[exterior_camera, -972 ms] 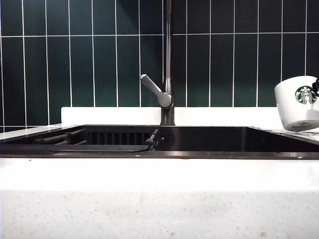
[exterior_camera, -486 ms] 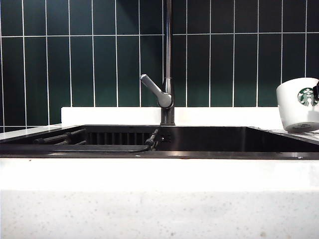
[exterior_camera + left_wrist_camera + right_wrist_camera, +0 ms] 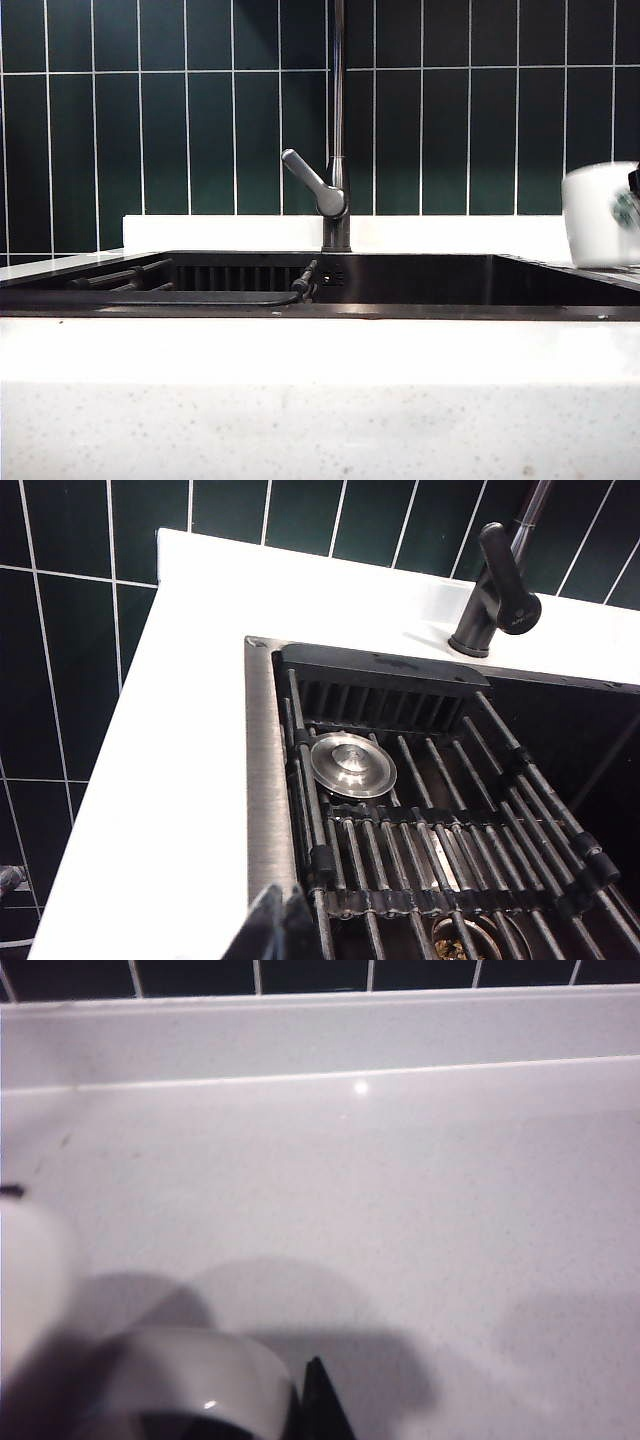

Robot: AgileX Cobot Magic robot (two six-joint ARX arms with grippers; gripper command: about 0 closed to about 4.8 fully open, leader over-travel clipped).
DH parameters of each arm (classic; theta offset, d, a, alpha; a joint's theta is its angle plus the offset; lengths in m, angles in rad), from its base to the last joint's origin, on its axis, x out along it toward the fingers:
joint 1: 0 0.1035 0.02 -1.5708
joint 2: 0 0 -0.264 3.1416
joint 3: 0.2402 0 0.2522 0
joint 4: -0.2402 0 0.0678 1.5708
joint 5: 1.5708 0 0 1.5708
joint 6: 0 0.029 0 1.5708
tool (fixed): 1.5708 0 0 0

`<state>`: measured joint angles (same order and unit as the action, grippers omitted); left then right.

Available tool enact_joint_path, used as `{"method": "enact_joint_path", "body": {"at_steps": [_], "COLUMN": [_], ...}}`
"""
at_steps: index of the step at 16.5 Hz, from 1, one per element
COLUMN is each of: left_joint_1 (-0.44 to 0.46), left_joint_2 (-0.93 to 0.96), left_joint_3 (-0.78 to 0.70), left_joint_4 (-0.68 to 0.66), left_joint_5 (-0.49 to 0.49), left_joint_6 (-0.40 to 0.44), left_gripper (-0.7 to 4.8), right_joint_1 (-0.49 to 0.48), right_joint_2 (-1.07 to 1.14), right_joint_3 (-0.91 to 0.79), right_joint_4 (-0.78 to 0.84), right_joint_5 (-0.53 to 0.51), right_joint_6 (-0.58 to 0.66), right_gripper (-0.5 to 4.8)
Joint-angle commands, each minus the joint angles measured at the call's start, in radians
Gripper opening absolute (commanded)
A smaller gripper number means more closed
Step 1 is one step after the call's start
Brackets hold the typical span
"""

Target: Pick up the mug next to the sink, go to the faucet to get some water, pour the water into the sink, and finally put the mug back to its place.

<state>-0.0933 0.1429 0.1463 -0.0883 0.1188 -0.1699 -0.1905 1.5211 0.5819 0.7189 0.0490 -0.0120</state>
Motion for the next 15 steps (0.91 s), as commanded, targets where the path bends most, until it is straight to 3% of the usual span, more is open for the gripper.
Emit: {"method": "enact_joint_path", "body": {"at_steps": [1,15], "left_joint_1": [0.000,0.000], "left_joint_2": [0.000,0.000], "left_joint_3": [0.002,0.001], "left_joint_4": [0.016,0.016], "left_joint_5": [-0.002,0.002], "left_joint_6": [0.005,-0.003], "left_gripper": [-0.02,-0.02], "right_joint_1": [0.000,0.002], "right_joint_2": [-0.045,-0.331], "right_joint_3": [0.006,0.006], "right_joint_4": [-0.046,-0.566], "right_joint_5": [0.001,0.001], "right_joint_6": [0.009,0.013], "right_gripper": [0.68,0.68]}}
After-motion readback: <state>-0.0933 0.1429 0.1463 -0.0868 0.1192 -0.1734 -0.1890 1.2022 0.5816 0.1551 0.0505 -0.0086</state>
